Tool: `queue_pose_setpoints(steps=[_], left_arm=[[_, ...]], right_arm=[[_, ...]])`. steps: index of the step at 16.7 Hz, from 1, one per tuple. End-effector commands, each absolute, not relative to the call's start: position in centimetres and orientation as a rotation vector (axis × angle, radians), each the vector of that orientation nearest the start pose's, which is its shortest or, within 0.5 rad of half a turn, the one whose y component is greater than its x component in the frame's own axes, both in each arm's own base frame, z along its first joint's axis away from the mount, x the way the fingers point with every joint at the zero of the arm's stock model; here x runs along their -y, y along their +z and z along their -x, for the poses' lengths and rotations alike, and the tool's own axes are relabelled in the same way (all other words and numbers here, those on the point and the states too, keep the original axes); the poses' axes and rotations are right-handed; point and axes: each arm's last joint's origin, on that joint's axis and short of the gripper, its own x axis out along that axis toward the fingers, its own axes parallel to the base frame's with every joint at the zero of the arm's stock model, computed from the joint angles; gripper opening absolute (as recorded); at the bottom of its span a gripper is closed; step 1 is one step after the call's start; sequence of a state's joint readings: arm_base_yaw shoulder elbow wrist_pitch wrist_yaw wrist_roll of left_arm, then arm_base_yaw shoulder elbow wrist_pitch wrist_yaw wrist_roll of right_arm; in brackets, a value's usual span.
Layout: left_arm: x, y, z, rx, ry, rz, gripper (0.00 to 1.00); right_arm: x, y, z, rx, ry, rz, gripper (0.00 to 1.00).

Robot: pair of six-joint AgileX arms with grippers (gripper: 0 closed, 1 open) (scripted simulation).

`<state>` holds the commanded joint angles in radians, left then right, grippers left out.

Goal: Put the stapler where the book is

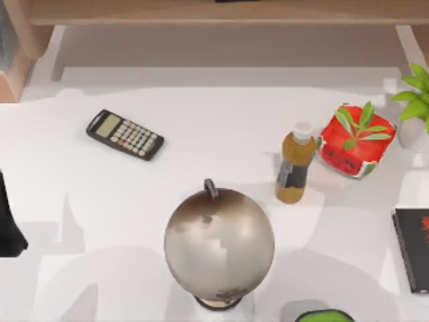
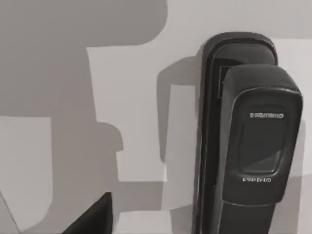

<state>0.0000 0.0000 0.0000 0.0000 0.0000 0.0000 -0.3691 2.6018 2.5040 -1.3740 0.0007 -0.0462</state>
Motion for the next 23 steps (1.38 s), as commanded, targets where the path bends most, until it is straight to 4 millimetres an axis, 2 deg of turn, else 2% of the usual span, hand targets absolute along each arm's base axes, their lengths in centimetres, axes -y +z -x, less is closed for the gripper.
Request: queue_pose_setpoints(steps=[11,15,23], left_arm=[[0.1,16.0,-10.6,0.0,0.0,0.0,1.0],[0.1,16.0,-10.6,0.0,0.0,0.0,1.0],[0.1,16.0,-10.6,0.0,0.0,0.0,1.0]], right_arm=[[17.5,13.6,-48.5,-1.457,-0.248,-0.228,1.0],[17.5,13.5,-48.5,-1.458,-0.248,-0.228,1.0],[17.5,13.5,-48.5,-1.458,-0.248,-0.228,0.4]])
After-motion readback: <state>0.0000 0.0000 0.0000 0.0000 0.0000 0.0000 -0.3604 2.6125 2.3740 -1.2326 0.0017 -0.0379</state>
